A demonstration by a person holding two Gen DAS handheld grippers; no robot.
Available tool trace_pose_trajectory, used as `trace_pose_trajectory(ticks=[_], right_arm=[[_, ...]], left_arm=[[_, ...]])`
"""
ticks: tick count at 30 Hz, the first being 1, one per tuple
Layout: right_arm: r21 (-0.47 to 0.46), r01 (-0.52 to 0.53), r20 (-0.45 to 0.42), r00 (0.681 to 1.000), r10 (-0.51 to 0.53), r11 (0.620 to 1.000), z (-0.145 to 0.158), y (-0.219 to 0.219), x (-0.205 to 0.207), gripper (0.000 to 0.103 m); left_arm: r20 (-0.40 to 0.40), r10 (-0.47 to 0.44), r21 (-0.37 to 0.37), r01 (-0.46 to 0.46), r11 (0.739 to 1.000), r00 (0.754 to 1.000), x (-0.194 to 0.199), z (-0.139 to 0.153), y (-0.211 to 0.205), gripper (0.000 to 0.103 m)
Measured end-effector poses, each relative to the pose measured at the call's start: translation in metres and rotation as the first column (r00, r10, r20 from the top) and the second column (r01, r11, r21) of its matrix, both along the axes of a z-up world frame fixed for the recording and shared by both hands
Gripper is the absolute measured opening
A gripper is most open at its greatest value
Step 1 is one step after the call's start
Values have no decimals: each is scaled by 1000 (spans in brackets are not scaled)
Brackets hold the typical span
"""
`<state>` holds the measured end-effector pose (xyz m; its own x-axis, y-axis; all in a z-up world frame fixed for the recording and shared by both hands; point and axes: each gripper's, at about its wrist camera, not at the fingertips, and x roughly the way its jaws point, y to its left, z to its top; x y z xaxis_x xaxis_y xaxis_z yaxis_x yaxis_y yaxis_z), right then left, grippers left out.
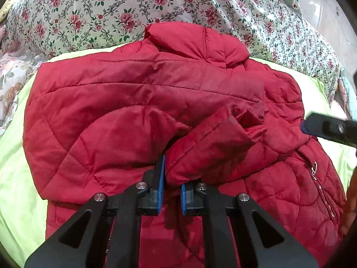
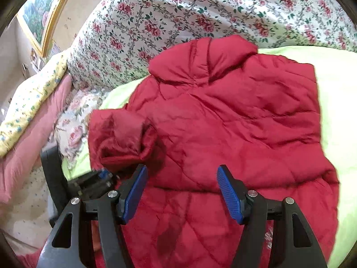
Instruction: Fold large clothes
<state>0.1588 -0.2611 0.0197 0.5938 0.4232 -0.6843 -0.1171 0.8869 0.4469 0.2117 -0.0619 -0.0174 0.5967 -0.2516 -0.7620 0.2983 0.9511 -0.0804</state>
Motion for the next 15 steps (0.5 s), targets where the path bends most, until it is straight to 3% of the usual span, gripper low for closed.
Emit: trace_pose_trajectory(ticks=[8, 11, 12, 15], right_arm=[[117, -23, -32, 999, 27, 993, -17, 27, 44, 64], [189, -25, -62, 997, 37, 982, -30, 33, 56, 34], [208, -25, -70, 997, 41, 978, -32, 34, 58, 17], [191, -21, -47, 998, 31, 981, -27, 37, 56, 8]], left_arm=[[-7, -4, -9, 4, 1000, 1000, 0, 0, 1, 10], [-14, -17, -9, 17, 1000, 1000, -2, 1, -1, 19], [-19, -23, -4, 22, 1000, 1000, -4, 1, -1, 23], [-40, -49, -24, 48, 999, 998, -8, 5, 2, 39]])
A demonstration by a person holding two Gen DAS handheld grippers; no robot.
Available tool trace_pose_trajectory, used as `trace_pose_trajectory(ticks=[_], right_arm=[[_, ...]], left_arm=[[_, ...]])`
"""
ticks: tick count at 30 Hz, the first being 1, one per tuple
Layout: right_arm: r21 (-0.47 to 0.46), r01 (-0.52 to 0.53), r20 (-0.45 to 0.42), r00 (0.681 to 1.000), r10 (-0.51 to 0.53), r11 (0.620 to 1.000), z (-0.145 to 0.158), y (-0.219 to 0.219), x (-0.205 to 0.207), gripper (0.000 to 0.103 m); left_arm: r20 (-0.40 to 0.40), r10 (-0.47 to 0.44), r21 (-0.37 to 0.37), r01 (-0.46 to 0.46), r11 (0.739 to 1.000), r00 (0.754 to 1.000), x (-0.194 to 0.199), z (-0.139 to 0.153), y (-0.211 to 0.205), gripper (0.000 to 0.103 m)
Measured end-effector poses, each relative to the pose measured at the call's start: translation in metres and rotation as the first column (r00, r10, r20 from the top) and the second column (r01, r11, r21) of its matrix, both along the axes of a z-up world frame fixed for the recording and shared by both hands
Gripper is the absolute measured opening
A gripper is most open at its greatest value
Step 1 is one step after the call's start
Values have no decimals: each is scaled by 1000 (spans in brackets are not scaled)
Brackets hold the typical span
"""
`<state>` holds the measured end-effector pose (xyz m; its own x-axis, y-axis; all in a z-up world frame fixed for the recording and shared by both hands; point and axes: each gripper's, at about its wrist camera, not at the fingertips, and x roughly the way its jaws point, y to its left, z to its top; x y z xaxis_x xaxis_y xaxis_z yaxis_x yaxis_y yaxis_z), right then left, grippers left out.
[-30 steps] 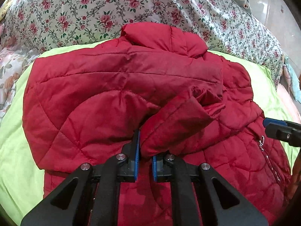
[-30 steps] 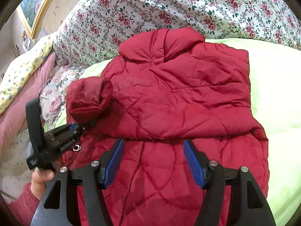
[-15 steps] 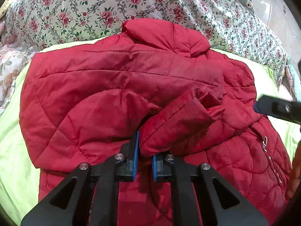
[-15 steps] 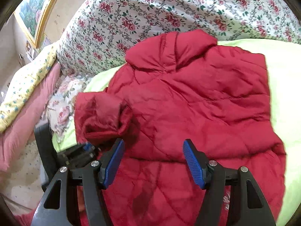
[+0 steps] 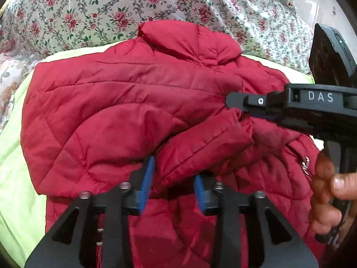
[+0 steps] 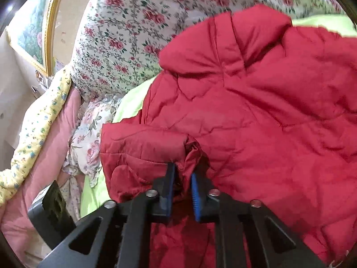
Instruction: Fold large clothes
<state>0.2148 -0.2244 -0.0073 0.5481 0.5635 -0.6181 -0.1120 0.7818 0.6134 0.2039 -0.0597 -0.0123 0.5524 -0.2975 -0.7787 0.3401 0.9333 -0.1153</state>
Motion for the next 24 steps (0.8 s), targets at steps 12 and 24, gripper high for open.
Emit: trace_pose_trajectory(ticks=[12, 24], right_arm=[[-205, 83, 68, 995, -70, 975, 28, -50, -21, 6], [-329, 222, 76, 975, -208, 918, 32, -122, -29, 6]], left_arm=[[23, 27, 21, -27, 999, 999, -6, 22, 30, 43], [27, 136, 16, -136, 991, 990, 24, 32, 61, 43]])
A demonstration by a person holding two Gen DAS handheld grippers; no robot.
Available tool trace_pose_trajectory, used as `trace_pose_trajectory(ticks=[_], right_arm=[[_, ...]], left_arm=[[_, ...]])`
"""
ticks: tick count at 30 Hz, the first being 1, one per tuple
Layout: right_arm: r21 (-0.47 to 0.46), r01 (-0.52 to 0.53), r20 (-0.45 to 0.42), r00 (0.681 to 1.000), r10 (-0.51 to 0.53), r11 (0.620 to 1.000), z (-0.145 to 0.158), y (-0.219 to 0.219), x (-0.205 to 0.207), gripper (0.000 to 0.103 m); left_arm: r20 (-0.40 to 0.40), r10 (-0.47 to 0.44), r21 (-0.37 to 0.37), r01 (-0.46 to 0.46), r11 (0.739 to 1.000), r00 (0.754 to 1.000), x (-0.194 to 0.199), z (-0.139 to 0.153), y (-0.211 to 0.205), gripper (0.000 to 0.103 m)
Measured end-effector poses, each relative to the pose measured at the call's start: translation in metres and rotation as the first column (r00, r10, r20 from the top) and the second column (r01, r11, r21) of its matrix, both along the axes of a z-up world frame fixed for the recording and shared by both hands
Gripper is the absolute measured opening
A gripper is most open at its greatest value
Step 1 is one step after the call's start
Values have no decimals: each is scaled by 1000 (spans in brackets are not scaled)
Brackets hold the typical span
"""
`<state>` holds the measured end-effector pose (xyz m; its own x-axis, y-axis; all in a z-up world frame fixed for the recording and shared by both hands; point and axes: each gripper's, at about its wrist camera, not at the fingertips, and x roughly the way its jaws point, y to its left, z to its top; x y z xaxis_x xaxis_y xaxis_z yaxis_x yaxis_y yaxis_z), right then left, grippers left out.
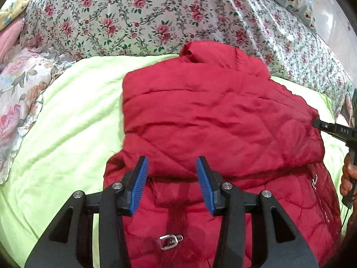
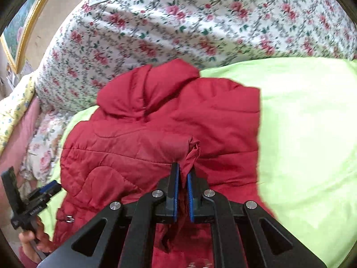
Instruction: Fold large clothes
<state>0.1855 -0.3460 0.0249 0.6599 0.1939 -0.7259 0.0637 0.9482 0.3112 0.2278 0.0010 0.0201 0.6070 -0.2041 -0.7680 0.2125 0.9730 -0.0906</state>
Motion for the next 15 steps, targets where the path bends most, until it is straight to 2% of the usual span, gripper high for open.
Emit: trace_pose_trajectory(ticks=[8, 12, 13, 15], right_arm=[[-113, 19, -2, 1000, -19, 993, -1, -4, 4, 6], [-95, 22, -30, 999, -25, 995, -14, -6, 10, 7], [-82, 18, -38, 999, -21, 996, -17, -6, 11, 14], [-61, 28, -35, 999, -30, 998, -16, -10, 8, 16]], left_arm=[[-32, 9, -14, -10, 1000, 999, 18, -14, -5, 43], [-66, 9, -3, -9, 1000, 998, 28, -28, -9, 43], [-74, 9, 2, -9, 1000, 997, 29, -32, -9, 44], [-85, 13, 6, -13, 1000, 996, 31, -37, -8, 46]])
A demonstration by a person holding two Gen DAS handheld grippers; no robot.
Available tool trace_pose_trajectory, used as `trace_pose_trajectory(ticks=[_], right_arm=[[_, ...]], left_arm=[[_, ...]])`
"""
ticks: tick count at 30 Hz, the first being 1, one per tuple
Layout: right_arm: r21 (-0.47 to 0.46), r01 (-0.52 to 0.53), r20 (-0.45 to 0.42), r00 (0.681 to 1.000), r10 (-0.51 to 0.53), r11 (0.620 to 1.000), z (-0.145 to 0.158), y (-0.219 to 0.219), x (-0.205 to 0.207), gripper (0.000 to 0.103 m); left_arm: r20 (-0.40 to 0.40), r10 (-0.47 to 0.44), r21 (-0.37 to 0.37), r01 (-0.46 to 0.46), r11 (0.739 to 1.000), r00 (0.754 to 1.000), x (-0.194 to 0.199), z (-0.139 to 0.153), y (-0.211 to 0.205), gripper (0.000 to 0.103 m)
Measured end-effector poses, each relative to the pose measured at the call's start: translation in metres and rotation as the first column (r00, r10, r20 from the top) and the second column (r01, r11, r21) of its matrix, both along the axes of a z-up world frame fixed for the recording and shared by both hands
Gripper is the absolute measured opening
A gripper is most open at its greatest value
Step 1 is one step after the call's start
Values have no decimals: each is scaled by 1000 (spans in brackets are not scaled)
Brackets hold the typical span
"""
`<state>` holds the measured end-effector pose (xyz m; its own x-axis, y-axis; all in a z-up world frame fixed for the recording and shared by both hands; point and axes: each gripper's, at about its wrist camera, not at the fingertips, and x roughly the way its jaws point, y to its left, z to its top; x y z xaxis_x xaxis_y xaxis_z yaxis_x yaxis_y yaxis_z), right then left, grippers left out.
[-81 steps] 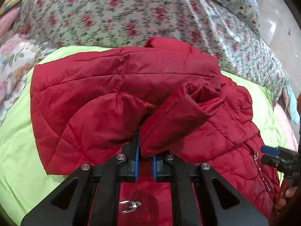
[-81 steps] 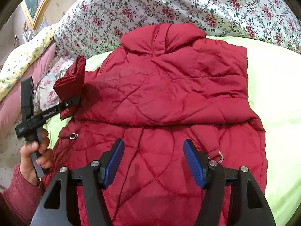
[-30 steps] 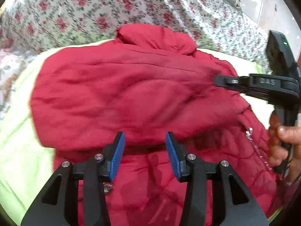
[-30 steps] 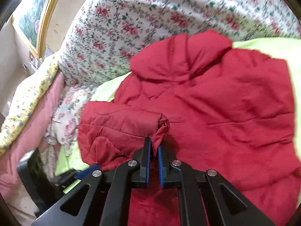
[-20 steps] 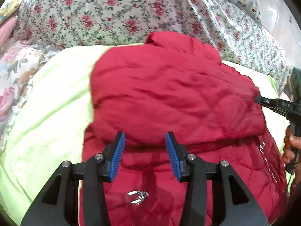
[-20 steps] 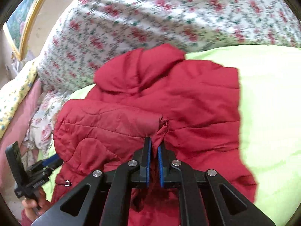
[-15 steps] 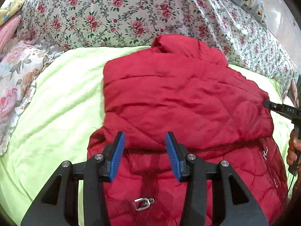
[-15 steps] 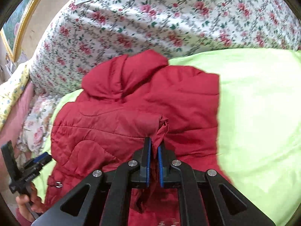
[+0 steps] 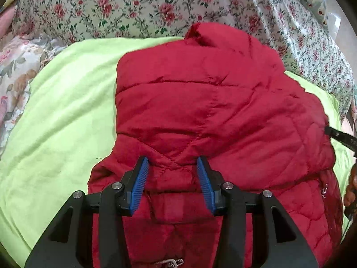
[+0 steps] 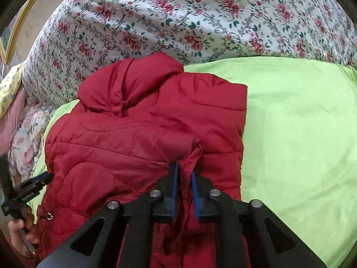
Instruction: Fold large clothes
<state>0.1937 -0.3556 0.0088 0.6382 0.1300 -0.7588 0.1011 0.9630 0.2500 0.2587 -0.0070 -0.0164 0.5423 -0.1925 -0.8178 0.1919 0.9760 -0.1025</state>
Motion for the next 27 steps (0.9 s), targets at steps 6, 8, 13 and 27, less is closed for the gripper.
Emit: trace_pose_trajectory(ticks=[6, 8, 13, 27], right_arm=[[-70, 53, 145, 988, -42, 996, 42, 7, -28, 23], [-58, 19, 186, 983, -8, 998, 53, 18, -34, 26], [-60, -135, 84, 987, 140, 989, 24, 61, -19, 29], [-57, -109, -44, 993, 106, 992, -38, 55, 10, 28]], left_arm=[[-14, 3, 2, -3, 1000, 1000, 4, -4, 1, 48], [-17, 6, 5, -6, 1000, 1000, 5, -4, 1, 48], [-23, 10, 6, -10, 1000, 1000, 6, -2, 4, 49], [18, 11, 62, -12, 998, 1000, 35, 21, -20, 52]])
